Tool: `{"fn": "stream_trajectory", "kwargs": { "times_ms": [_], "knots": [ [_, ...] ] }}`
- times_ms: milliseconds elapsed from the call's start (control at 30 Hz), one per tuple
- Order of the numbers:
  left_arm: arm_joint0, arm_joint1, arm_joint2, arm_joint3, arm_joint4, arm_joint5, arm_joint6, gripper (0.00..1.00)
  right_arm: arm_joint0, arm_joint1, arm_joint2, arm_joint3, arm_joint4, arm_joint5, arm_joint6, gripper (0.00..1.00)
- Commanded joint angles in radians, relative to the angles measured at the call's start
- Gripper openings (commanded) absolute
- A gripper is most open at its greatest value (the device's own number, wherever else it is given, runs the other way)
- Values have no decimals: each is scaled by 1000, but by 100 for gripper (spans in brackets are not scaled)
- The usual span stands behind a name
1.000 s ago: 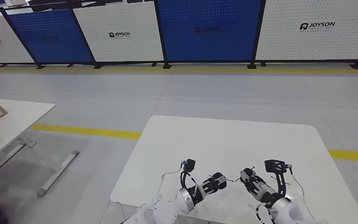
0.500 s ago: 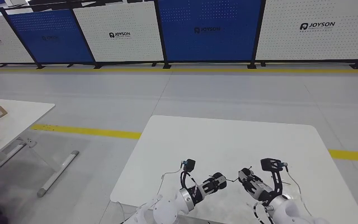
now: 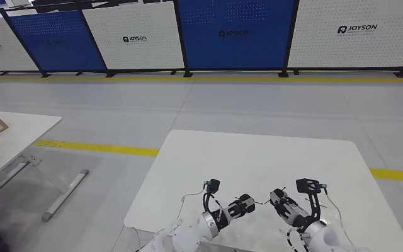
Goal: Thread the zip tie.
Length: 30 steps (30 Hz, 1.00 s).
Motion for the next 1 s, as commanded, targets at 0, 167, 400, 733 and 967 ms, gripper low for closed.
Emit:
{"fn": "stream_trajectory", "kwargs": {
  "times_ms": [0, 167, 400, 733, 967],
  "knots": [
    [0, 0, 0, 0, 0, 0, 0, 0, 1, -1, -3, 0, -8, 4, 7, 0],
    [0, 0, 0, 0, 0, 0, 0, 0, 18, -7, -18, 14, -15, 12, 21, 0],
    [0, 0, 0, 0, 0, 0, 0, 0, 22, -11, -16, 13, -14, 16, 18, 0],
    [0, 0, 0, 0, 0, 0, 0, 0, 22, -11, -16, 13, -14, 16, 18, 0],
    [0, 0, 0, 0, 0, 0, 0, 0, 22, -11, -16, 13, -14, 16, 18, 0]
  ]
}}
